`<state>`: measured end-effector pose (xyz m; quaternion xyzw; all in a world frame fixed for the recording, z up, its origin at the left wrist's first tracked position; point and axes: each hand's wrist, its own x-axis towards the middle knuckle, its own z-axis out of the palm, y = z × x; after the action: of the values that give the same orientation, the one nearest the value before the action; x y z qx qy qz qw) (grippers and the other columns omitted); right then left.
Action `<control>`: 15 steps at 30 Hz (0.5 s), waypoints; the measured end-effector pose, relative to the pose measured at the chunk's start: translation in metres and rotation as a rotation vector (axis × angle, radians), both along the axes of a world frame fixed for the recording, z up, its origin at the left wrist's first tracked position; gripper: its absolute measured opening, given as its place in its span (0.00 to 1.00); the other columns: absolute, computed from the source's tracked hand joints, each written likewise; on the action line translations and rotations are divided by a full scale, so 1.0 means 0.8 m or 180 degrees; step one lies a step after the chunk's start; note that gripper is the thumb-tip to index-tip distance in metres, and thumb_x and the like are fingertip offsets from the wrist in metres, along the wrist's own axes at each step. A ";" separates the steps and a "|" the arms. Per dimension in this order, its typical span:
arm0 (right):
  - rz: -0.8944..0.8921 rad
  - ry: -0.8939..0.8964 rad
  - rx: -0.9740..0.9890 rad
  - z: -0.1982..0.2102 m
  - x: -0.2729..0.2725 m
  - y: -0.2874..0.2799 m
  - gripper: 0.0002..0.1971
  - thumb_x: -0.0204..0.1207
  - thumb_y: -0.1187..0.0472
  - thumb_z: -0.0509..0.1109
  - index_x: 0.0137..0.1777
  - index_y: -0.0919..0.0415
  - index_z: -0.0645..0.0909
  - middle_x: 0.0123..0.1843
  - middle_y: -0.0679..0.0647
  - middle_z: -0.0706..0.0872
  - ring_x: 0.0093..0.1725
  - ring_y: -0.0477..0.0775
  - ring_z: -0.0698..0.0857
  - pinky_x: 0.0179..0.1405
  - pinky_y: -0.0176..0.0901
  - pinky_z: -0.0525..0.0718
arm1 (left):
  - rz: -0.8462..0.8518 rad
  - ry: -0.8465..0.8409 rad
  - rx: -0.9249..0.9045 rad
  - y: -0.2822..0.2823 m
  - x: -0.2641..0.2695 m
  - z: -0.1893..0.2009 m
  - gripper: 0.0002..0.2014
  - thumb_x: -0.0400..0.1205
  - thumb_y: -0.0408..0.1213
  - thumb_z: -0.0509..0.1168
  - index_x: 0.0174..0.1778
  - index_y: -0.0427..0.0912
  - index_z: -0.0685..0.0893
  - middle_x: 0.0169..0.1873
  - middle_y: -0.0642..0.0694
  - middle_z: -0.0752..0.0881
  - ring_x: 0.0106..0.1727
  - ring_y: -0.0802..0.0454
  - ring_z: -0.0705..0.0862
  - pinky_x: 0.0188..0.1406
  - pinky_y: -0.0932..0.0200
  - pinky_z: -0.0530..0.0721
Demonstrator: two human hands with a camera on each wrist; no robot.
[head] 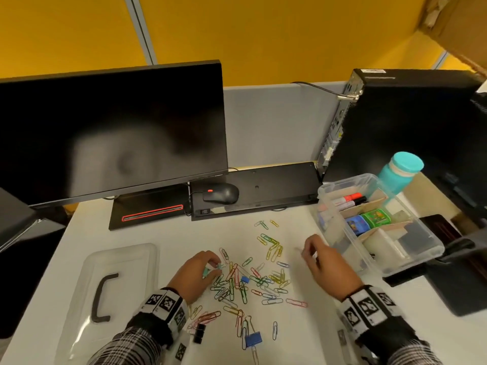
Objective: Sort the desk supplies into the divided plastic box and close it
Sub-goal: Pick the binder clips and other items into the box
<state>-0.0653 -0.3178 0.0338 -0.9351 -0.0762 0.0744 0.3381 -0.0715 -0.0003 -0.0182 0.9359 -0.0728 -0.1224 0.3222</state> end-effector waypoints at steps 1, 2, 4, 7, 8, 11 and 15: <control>-0.0340 -0.0309 0.0057 0.012 0.001 -0.015 0.04 0.82 0.58 0.60 0.47 0.53 0.68 0.34 0.51 0.81 0.27 0.47 0.78 0.27 0.39 0.73 | 0.0021 0.0023 -0.0053 -0.004 0.000 0.000 0.07 0.81 0.43 0.65 0.54 0.54 0.78 0.51 0.57 0.84 0.51 0.65 0.80 0.45 0.81 0.71; -0.0723 -0.0621 0.0121 0.023 0.003 -0.031 0.04 0.81 0.60 0.61 0.47 0.54 0.68 0.33 0.52 0.80 0.28 0.50 0.79 0.27 0.42 0.74 | 0.0032 0.0055 -0.0093 -0.010 0.000 -0.001 0.07 0.82 0.43 0.65 0.55 0.54 0.78 0.51 0.57 0.84 0.52 0.65 0.80 0.45 0.81 0.71; -0.1384 -0.1081 0.0291 0.039 0.007 -0.062 0.04 0.81 0.62 0.62 0.50 0.57 0.68 0.38 0.55 0.81 0.34 0.56 0.80 0.33 0.48 0.78 | 0.0018 0.0095 -0.0134 -0.025 0.001 0.000 0.07 0.82 0.43 0.64 0.55 0.53 0.78 0.51 0.57 0.84 0.52 0.65 0.81 0.45 0.80 0.72; -0.1743 -0.1123 0.0361 0.039 0.011 -0.100 0.04 0.81 0.62 0.62 0.51 0.57 0.68 0.43 0.57 0.81 0.39 0.57 0.81 0.38 0.48 0.78 | -0.0048 0.0094 -0.0158 -0.054 0.003 0.001 0.07 0.83 0.42 0.63 0.55 0.51 0.79 0.50 0.56 0.84 0.52 0.62 0.82 0.44 0.81 0.72; -0.1760 -0.1017 0.0258 0.034 0.012 -0.110 0.04 0.81 0.62 0.62 0.50 0.57 0.68 0.44 0.57 0.81 0.40 0.58 0.81 0.38 0.48 0.78 | -0.0080 0.0105 -0.0154 -0.064 0.003 0.002 0.07 0.83 0.42 0.63 0.56 0.50 0.79 0.50 0.56 0.84 0.51 0.62 0.82 0.44 0.81 0.72; -0.1576 -0.0626 -0.0130 0.015 0.011 -0.127 0.04 0.78 0.63 0.65 0.46 0.59 0.71 0.42 0.56 0.81 0.40 0.57 0.81 0.38 0.46 0.76 | -0.0176 0.0152 -0.0177 -0.091 0.003 0.008 0.07 0.83 0.43 0.63 0.56 0.52 0.76 0.50 0.57 0.82 0.49 0.63 0.81 0.43 0.80 0.74; -0.1035 -0.0495 -0.0409 0.009 0.004 -0.139 0.02 0.74 0.61 0.68 0.42 0.57 0.78 0.41 0.52 0.81 0.39 0.54 0.81 0.37 0.41 0.74 | -0.0249 0.0105 -0.0103 -0.119 0.000 0.009 0.08 0.82 0.44 0.63 0.56 0.53 0.77 0.50 0.59 0.81 0.51 0.65 0.79 0.44 0.81 0.72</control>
<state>-0.0618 -0.4291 0.0408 -0.9576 0.0549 -0.0489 0.2784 -0.0717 -0.0954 -0.0112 0.9249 -0.1060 -0.1491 0.3334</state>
